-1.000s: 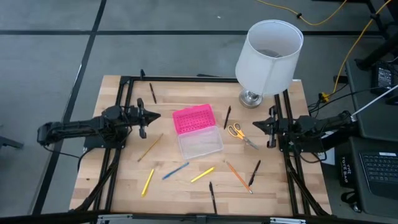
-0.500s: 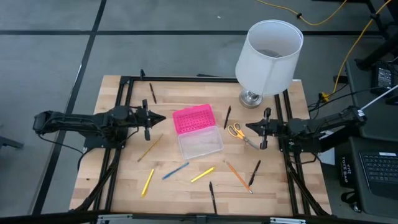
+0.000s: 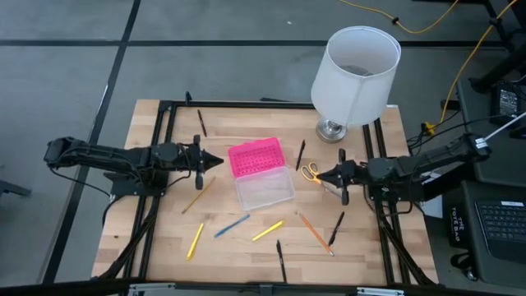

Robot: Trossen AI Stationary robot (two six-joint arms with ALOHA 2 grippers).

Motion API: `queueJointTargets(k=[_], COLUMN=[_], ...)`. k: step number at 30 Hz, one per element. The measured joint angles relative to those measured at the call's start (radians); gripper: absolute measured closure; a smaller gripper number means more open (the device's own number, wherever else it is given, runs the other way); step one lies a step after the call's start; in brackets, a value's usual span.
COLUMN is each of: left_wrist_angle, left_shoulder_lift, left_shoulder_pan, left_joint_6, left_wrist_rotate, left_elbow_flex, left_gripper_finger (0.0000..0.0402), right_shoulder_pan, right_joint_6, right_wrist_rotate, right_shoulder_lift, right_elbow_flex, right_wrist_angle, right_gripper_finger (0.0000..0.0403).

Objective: Pick & place school supplies into a supply box
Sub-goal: Put the yellow scissors into the pink supply box

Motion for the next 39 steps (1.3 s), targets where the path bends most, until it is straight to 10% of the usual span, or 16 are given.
queueJointTargets(k=[9,21,39], left_wrist_angle=[-0.016,-0.082,-0.08], left_shoulder_lift=[0.0,0.001,0.001], left_shoulder_pan=[-0.022,-0.022,-0.022], left_joint_6=[-0.014,-0.011,-0.011], left_wrist_rotate=[0.004,-0.018,-0.032], left_elbow_flex=[0.0,0.0,0.0], left_gripper_finger=[0.0398,0.0398,0.0398], right_shoulder_pan=[0.023,0.094,-0.028], right_joint_6=[0.082,0.303,0.443], right_wrist_rotate=[0.111,0.277,0.246], right_shoulder_lift=[0.229,0.495,0.556], right_elbow_flex=[0.096,0.432,0.489], right_wrist_angle=[-0.067,-0.607,-0.729], right_gripper_finger=[0.04,0.0399,0.0323])
